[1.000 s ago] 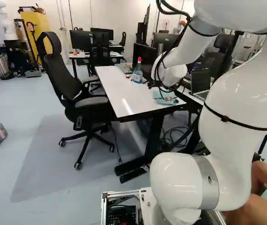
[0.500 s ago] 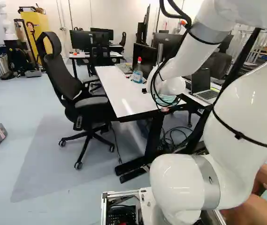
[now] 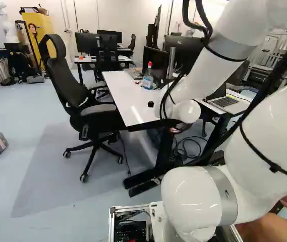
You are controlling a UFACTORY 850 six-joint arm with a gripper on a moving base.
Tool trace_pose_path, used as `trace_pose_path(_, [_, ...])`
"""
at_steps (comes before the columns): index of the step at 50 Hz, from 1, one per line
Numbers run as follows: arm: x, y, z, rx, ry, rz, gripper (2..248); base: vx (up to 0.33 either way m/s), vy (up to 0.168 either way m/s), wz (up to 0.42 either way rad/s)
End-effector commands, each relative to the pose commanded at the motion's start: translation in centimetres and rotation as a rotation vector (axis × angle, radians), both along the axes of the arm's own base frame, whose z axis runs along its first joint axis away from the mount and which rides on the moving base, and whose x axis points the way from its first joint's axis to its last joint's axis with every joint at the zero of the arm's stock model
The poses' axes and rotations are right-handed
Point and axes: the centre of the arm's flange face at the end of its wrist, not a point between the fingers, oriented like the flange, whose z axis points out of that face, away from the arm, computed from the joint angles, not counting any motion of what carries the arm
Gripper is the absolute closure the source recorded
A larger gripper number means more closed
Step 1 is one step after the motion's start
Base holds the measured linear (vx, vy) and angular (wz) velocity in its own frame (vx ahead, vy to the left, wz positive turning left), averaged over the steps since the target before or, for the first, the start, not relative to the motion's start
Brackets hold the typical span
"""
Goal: Clean the table with the green towel
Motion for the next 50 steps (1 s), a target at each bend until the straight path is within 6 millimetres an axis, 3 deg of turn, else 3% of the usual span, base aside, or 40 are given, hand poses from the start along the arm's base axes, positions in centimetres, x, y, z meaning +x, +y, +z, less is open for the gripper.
trace_pose_path(24, [-4.2, 1.4, -1.8, -0.004, -0.065, 0.041, 3, 0.000, 0.000, 0.000])
trace_pose_path(50, [-6.2, 1.9, -2.7, -0.004, -0.097, 0.060, 3, 0.000, 0.000, 0.000])
